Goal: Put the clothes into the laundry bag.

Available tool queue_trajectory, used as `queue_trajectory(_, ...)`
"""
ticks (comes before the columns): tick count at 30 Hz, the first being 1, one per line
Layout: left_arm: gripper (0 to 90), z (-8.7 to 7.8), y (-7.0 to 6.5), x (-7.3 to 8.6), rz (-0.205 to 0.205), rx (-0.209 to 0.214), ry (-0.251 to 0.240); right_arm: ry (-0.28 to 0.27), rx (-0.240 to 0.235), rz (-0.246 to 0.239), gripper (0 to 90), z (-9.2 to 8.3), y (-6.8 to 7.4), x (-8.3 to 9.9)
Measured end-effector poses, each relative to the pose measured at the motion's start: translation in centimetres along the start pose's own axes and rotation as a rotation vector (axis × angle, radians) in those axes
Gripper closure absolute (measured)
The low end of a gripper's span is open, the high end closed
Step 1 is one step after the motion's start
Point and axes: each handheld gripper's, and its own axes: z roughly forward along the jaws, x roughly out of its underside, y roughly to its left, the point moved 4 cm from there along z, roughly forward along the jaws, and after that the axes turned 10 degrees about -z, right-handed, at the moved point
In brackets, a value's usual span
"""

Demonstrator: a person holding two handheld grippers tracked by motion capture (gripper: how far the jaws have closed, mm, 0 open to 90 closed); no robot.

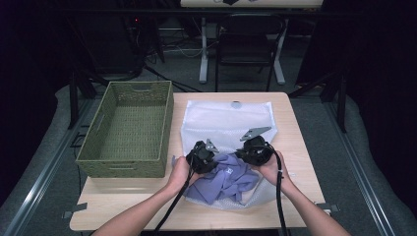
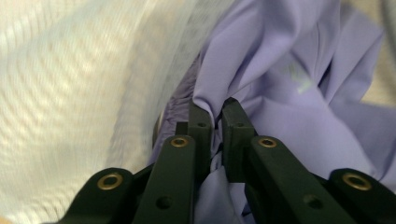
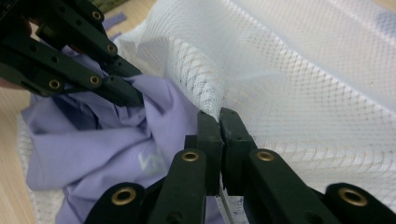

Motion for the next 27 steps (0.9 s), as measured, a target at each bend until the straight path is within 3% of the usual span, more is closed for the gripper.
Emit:
queue_trajectory(2,85.2,-0.7,-0.9,-1.2,0.019,-0.007,-0.05,-0.022,-0.001,0.013,88.4,-0.6,0.0,-0.4)
queue_trajectory(5,84.5,-0.4,-1.3,-1.5,0.023,-0.013,-0.048,-0.038,0.005,0.016,88.5,-0.9,0.0,-0.6)
queue_trajectory(7,83.3,1.1,-1.2,-1.1,0.025,-0.036,0.004,-0.054,0.007,0.019,88.4,-1.3,0.1,-0.8)
queue_trajectory(11,80.0,2.4,-0.5,-0.4,-0.008,-0.045,0.039,-0.043,-0.01,0.017,88.4,-1.1,0.3,-0.8)
queue_trajectory(13,73.5,2.6,-0.1,-0.3,-0.024,-0.054,0.043,-0.027,-0.019,0.01,88.4,-0.7,0.5,-0.6)
queue_trajectory(16,64.6,1.8,0.0,-0.4,-0.011,-0.046,0.052,0.005,-0.031,0.001,88.4,0.0,0.8,-0.1)
queue_trajectory(21,43.5,0.3,-0.6,-0.5,-0.001,-0.048,0.019,0.005,-0.028,0.016,88.4,0.0,0.3,0.2)
queue_trajectory(22,43.5,-0.2,-0.8,-0.5,-0.001,-0.045,0.008,0.006,-0.028,0.018,88.4,0.0,0.3,0.2)
queue_trajectory(24,37.0,-1.0,-1.3,-0.4,0.004,-0.031,-0.002,0.007,-0.026,0.016,88.4,-0.1,0.2,0.3)
queue_trajectory(25,34.5,-1.5,-1.8,-0.2,0.012,-0.005,-0.003,0.005,-0.027,0.014,88.4,-0.1,0.2,0.3)
queue_trajectory(27,33.9,-1.4,-2.3,0.1,0.024,0.027,0.018,0.006,-0.027,0.014,88.4,-0.1,0.2,0.3)
